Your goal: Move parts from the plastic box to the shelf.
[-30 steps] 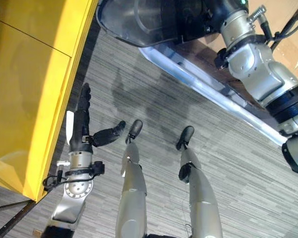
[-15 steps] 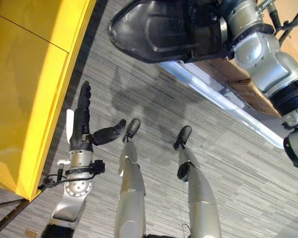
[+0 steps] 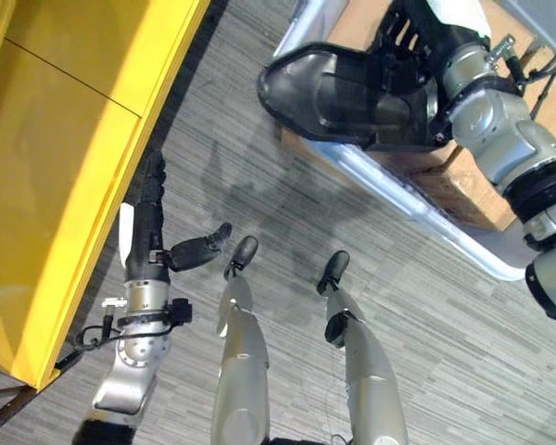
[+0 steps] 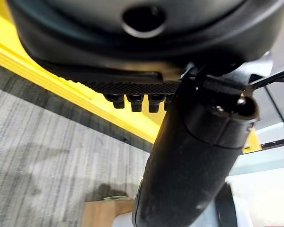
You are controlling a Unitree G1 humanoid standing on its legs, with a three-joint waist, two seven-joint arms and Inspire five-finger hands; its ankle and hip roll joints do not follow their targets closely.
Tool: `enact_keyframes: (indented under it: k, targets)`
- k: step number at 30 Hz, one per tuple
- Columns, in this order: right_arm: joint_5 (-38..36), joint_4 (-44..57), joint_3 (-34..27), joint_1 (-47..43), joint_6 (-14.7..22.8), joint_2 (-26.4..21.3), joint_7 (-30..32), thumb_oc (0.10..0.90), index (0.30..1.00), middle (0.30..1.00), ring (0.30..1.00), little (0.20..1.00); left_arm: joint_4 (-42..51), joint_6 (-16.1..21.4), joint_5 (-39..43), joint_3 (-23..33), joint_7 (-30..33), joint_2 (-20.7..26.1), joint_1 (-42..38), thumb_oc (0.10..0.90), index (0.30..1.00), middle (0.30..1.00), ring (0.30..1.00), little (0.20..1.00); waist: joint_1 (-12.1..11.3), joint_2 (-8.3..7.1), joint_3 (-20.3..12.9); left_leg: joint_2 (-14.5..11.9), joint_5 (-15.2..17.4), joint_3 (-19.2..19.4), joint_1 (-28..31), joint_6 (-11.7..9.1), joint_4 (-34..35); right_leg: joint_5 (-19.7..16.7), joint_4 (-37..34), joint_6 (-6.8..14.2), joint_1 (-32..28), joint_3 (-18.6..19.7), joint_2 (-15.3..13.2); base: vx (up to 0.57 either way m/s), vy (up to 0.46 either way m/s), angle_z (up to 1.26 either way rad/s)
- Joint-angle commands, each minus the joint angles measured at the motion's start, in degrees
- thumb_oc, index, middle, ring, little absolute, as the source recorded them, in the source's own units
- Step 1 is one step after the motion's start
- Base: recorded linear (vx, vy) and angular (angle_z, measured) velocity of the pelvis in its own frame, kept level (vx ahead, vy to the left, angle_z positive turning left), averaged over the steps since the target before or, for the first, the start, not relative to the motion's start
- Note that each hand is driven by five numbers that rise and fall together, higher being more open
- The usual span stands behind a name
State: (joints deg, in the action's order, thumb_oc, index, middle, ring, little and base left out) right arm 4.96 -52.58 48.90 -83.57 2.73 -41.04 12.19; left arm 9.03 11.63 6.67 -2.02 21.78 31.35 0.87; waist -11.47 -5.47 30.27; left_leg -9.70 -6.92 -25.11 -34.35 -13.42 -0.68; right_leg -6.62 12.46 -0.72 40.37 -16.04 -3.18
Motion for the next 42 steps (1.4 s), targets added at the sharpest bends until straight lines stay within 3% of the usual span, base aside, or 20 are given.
enact_keyframes:
  k: [1,6,9,13,20,30,36,42]
  targets:
    - [-4.9,0.3,-0.5,-2.4,1.0,-2.3,2.8,0.400,0.300,0.300,0.300,0.300,7.1,5.3,2.2,2.6,-0.3,4.7,1.1,0.900,1.000,1.000,1.000,1.000,-0.9,-3.81,-0.5,-3.4,-2.2,5.1,11.2,2.8,5.7,3.1,-5.6,7.4,-11.1,5.8,-3.6,0.00,0.000,0.00]
    - [-17.4,-1.0,-9.5,1.1,2.4,-2.1,2.5,0.400,0.300,0.300,0.300,0.300,6.5,5.0,3.6,2.9,-2.0,5.0,1.0,0.900,1.000,1.000,1.000,1.000,-1.2,-4.28,-1.0,-3.0,-1.3,6.3,17.0,3.3,5.7,1.8,-8.4,8.0,-17.8,6.1,-3.8,-0.04,0.040,-0.12]
    - [-19.5,-0.4,-10.8,2.4,2.4,-2.6,2.0,0.400,0.300,0.300,0.300,0.300,6.3,4.9,4.4,3.1,-2.8,5.2,1.5,0.900,1.000,1.000,1.000,1.000,-1.1,-4.63,-2.3,-2.9,-0.8,6.8,18.4,3.6,5.7,1.5,-9.3,8.1,-19.5,6.3,-3.7,0.01,0.042,-0.09]
    - [-25.4,2.3,-14.5,5.5,3.3,-2.8,1.3,0.400,0.300,0.300,0.300,0.300,5.7,4.3,4.9,3.8,-4.0,6.0,2.7,0.900,1.000,1.000,1.000,1.000,-0.4,-5.42,-5.3,-2.7,0.6,8.0,21.5,4.2,5.7,1.1,-11.1,8.4,-22.7,6.7,-3.7,0.03,0.043,-0.05]
    - [-38.5,7.5,-23.2,12.5,4.1,1.1,1.0,0.400,0.300,0.300,0.300,0.300,4.6,2.0,7.0,5.0,-6.7,7.3,6.4,0.900,1.000,1.000,1.000,1.000,1.3,-6.22,-11.5,-2.1,3.3,10.6,27.3,6.0,5.7,0.7,-12.8,9.0,-27.6,8.0,-4.2,0.04,0.064,-0.16]
    - [-46.1,9.9,-31.3,19.4,4.5,8.3,3.5,0.400,0.300,0.300,0.300,0.300,4.2,-1.0,8.3,4.6,-9.3,7.7,10.8,0.900,1.000,1.000,1.000,1.000,3.7,-6.01,-20.0,-1.1,5.6,13.6,32.3,7.9,5.7,-0.7,-15.2,9.9,-31.7,9.6,-5.2,0.02,0.063,-0.15]
    - [-52.5,10.2,-35.1,22.7,5.4,14.4,5.5,0.400,0.300,0.300,0.300,0.300,3.9,-3.1,8.7,2.6,-9.8,7.5,10.9,0.900,1.000,1.000,1.000,1.000,4.7,-5.38,-22.7,-0.9,6.4,14.9,34.3,8.4,5.7,-1.2,-16.0,10.0,-33.2,10.3,-5.3,0.02,0.031,-0.11]
    - [-52.7,12.3,-35.9,24.4,5.2,18.2,6.5,0.400,0.300,0.300,0.300,0.300,3.2,-4.0,8.5,0.6,-9.6,6.7,10.1,0.900,1.000,1.000,1.000,1.000,5.6,-4.68,-24.5,-0.7,7.2,16.0,36.3,8.8,5.7,-1.0,-15.5,10.2,-34.5,10.9,-5.7,0.03,0.030,-0.13]
